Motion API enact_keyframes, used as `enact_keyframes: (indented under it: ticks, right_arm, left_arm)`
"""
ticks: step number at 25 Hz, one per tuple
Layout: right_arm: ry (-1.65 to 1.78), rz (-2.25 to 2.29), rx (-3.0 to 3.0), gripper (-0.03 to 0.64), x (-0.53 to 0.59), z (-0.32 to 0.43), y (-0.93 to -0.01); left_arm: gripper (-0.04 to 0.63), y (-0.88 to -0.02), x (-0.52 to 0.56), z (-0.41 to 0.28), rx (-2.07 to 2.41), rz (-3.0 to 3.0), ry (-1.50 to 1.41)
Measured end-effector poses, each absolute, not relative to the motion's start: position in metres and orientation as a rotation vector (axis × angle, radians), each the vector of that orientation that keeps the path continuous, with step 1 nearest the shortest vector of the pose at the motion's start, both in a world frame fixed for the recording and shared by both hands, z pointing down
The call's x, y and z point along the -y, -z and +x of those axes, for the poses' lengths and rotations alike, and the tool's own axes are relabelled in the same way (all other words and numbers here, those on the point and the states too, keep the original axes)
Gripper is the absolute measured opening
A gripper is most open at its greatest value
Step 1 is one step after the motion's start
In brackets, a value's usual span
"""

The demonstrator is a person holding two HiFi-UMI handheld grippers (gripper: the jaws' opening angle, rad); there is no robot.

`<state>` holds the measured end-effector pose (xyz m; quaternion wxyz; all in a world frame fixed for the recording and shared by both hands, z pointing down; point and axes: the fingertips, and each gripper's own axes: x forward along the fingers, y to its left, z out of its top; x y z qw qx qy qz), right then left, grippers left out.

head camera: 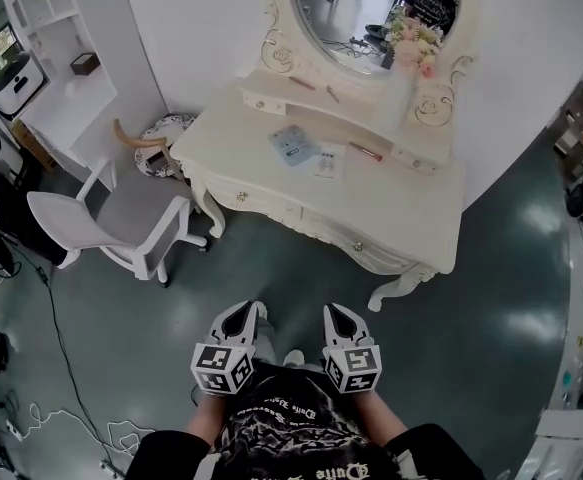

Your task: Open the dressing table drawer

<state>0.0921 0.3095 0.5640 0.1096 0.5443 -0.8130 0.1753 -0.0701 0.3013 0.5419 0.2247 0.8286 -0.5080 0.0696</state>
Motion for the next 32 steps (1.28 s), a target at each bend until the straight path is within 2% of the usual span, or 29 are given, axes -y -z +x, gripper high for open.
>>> enact_keyframes:
  ticks: [32]
  right_arm:
    - [-0.596, 1.683, 2.212, 0.011, -0.165, 0.052, -0.582]
  left_arm:
    - [0.017, -0.550, -0.127, -0.113, 1.264, 2.296, -0.249]
